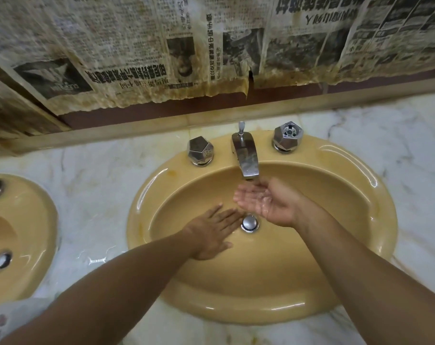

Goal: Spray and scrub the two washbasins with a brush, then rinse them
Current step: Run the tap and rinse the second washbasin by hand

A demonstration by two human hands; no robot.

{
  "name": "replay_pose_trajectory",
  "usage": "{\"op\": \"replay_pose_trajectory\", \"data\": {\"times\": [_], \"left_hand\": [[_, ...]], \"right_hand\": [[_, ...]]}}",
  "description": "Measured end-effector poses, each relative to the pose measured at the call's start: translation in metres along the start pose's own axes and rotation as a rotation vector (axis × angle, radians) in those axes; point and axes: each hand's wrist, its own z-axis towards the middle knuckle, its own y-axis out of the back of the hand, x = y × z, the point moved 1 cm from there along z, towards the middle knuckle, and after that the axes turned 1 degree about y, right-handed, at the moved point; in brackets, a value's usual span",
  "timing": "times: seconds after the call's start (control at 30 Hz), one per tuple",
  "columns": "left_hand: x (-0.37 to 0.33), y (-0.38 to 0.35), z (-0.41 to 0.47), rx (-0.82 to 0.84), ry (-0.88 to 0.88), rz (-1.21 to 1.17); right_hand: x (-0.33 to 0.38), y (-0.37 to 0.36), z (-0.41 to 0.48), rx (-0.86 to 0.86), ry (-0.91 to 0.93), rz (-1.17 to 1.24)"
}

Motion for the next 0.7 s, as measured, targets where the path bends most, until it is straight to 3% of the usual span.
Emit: {"op": "replay_pose_trajectory", "data": {"times": [0.13, 0.27, 0.4, 0.53, 0.7], "left_hand": [[0.021, 0.009, 0.000, 0.053, -0.112, 0.064], [0.006, 0.009, -0.005, 0.034, -0.011, 0.048], [-0.008, 0.006, -0.016, 0.125, 0.024, -0.066], [0.008, 0.010, -0.040, 0.230, 0.000, 0.008], [0.018, 0.012, -0.041, 0.137, 0.109, 0.177]], "right_hand": [[-0.001, 0.007, -0.003, -0.023, -0.068, -0.163], [-0.003, 0.003, -0.002, -0.058, -0.024, -0.236], [-0.005, -0.003, -0.008, -0.029, 0.076, -0.108], [-0.007, 0.003, -0.016, -0.050, 0.125, 0.045], [-0.010, 0.004, -0.022, -0.034, 0.126, 0.107]]}}
